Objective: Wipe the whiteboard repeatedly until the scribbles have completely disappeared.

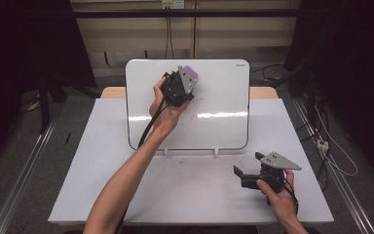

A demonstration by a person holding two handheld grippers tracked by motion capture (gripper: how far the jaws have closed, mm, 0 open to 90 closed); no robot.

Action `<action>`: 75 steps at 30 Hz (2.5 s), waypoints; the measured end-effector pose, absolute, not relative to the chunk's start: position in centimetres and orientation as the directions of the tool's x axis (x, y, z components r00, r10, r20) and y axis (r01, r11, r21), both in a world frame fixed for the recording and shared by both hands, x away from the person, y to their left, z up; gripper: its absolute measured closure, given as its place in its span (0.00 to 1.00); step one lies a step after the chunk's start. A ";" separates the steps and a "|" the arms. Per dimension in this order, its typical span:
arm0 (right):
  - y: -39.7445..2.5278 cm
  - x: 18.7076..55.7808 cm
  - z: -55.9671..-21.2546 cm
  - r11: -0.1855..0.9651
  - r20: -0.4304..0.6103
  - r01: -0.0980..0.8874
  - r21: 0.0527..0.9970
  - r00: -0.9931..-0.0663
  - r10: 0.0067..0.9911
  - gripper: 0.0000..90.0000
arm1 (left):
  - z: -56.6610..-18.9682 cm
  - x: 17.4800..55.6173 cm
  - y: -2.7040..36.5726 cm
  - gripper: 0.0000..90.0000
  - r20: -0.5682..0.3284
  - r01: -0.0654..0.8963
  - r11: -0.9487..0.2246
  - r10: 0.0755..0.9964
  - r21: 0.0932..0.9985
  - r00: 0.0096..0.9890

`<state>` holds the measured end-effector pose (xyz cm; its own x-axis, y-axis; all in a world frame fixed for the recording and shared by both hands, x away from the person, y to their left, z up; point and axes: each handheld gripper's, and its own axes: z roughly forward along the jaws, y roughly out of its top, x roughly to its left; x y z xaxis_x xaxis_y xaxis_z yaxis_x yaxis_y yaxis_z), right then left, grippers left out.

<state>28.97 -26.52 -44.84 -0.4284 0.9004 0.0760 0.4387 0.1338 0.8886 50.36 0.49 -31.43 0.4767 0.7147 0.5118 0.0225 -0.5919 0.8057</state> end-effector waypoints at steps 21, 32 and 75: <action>-26.3 29.0 -44.8 0.140 0.072 0.438 0.888 -0.433 0.899 0.06 | -36.2 46.1 -1.1 0.46 0.549 -0.045 -0.638 0.622 0.768 0.559; -26.4 28.9 -44.8 0.137 0.073 0.435 0.890 -0.431 0.899 0.06 | -36.8 45.5 -1.1 0.46 0.573 -0.067 -0.667 0.578 0.742 0.581; -26.3 28.9 -44.9 0.141 0.070 0.438 0.888 -0.431 0.900 0.06 | -40.8 41.6 -0.6 0.46 0.625 -0.112 -0.711 0.518 0.694 0.584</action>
<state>28.93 -26.29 -44.88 -0.4307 0.8998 0.0701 0.4384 0.1407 0.8877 41.56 -0.62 -40.82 0.5842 0.5178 0.6250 -0.1123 -0.7111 0.6941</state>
